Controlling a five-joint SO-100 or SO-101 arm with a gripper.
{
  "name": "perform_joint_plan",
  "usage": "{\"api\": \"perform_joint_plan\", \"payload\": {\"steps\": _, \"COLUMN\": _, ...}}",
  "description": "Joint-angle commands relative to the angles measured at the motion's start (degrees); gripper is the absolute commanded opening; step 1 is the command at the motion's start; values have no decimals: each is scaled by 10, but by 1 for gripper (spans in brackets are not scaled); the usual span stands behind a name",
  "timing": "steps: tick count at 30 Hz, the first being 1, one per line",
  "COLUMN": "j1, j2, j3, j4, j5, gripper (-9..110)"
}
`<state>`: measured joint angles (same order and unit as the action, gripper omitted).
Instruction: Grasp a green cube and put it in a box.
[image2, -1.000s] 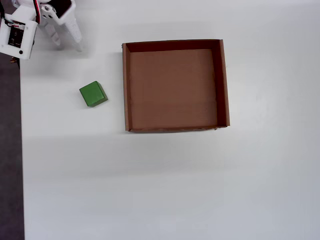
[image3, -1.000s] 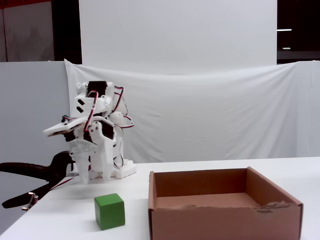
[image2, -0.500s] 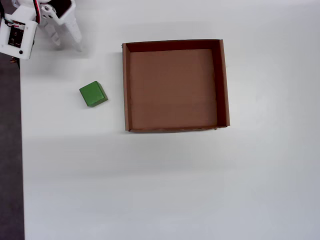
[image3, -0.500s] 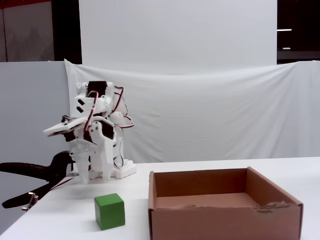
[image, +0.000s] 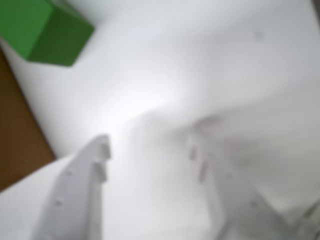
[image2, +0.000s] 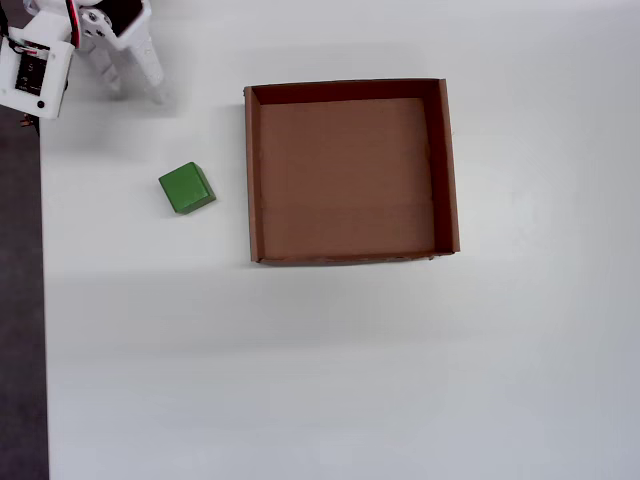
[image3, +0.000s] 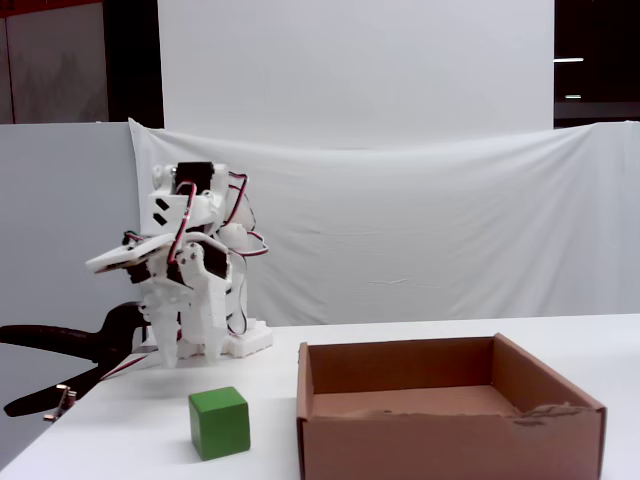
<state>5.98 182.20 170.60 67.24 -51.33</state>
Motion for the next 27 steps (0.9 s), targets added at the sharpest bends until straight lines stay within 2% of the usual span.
{"api": "perform_joint_plan", "payload": {"steps": 1, "j1": 6, "j2": -15, "j3": -4, "j4": -51, "j5": 2, "gripper": 21}}
{"api": "perform_joint_plan", "payload": {"steps": 8, "j1": 16, "j2": -72, "j3": -12, "j4": -177, "j5": -18, "gripper": 21}}
{"api": "perform_joint_plan", "payload": {"steps": 9, "j1": 25, "j2": -108, "j3": -40, "j4": -170, "j5": -79, "gripper": 21}}
{"api": "perform_joint_plan", "payload": {"steps": 15, "j1": 33, "j2": -301, "j3": -178, "j4": -165, "j5": -168, "gripper": 22}}
{"api": "perform_joint_plan", "payload": {"steps": 17, "j1": 33, "j2": -382, "j3": -236, "j4": -159, "j5": -180, "gripper": 22}}
{"api": "perform_joint_plan", "payload": {"steps": 18, "j1": 25, "j2": -507, "j3": -325, "j4": -147, "j5": -187, "gripper": 22}}
{"api": "perform_joint_plan", "payload": {"steps": 20, "j1": 11, "j2": -603, "j3": -388, "j4": -157, "j5": -187, "gripper": 22}}
{"api": "perform_joint_plan", "payload": {"steps": 27, "j1": -12, "j2": -708, "j3": -461, "j4": -146, "j5": -187, "gripper": 24}}
